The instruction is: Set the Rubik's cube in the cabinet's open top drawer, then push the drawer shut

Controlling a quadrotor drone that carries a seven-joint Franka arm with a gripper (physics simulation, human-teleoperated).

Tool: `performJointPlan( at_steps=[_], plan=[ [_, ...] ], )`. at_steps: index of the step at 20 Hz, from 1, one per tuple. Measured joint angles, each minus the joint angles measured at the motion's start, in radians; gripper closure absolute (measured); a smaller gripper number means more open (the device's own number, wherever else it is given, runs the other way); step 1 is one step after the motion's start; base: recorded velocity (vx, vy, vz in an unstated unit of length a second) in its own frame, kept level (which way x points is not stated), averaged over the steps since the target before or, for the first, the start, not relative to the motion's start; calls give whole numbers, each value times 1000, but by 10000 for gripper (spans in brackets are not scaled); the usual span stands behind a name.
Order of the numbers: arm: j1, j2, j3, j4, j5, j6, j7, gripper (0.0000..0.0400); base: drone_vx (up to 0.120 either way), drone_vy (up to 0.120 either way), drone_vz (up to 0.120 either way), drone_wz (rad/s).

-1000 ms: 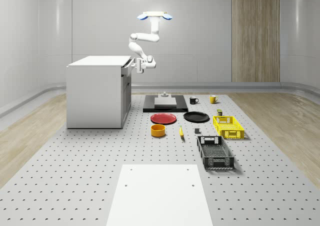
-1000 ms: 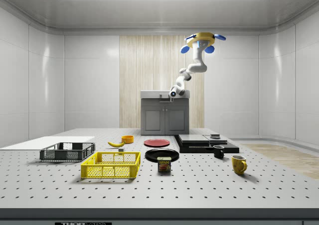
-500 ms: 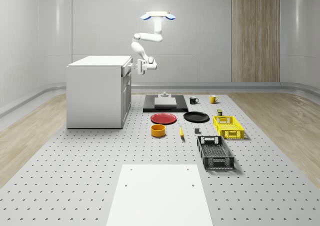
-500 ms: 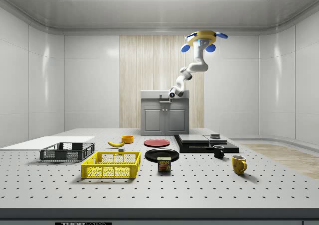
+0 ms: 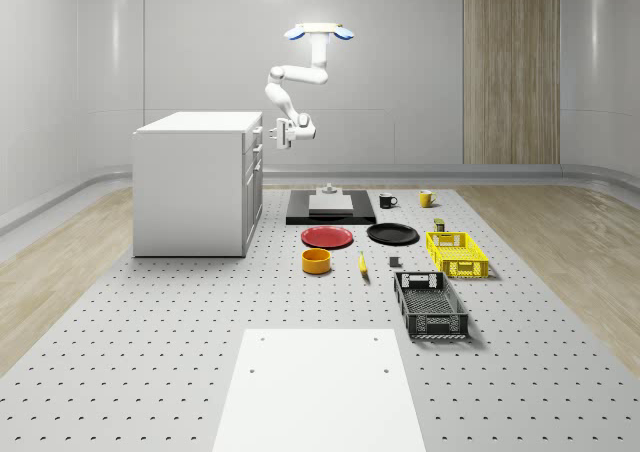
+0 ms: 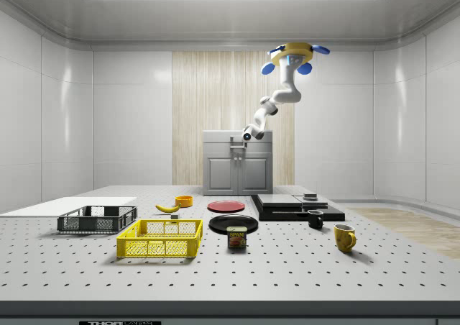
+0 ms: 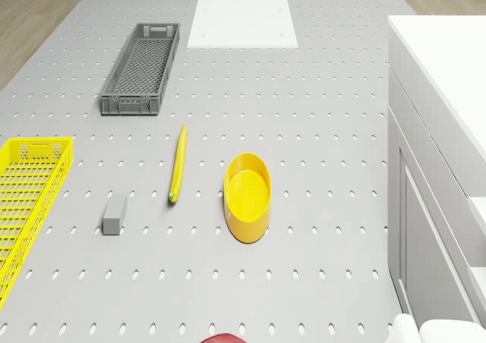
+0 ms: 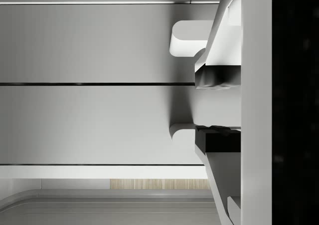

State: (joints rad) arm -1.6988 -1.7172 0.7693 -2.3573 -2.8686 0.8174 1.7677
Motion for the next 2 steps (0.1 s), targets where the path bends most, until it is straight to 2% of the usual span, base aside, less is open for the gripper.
performJointPlan(
  at_steps=[2],
  plan=[
    [1,0,2,2,-1,2,-3,295,0,0,0,0]
  ],
)
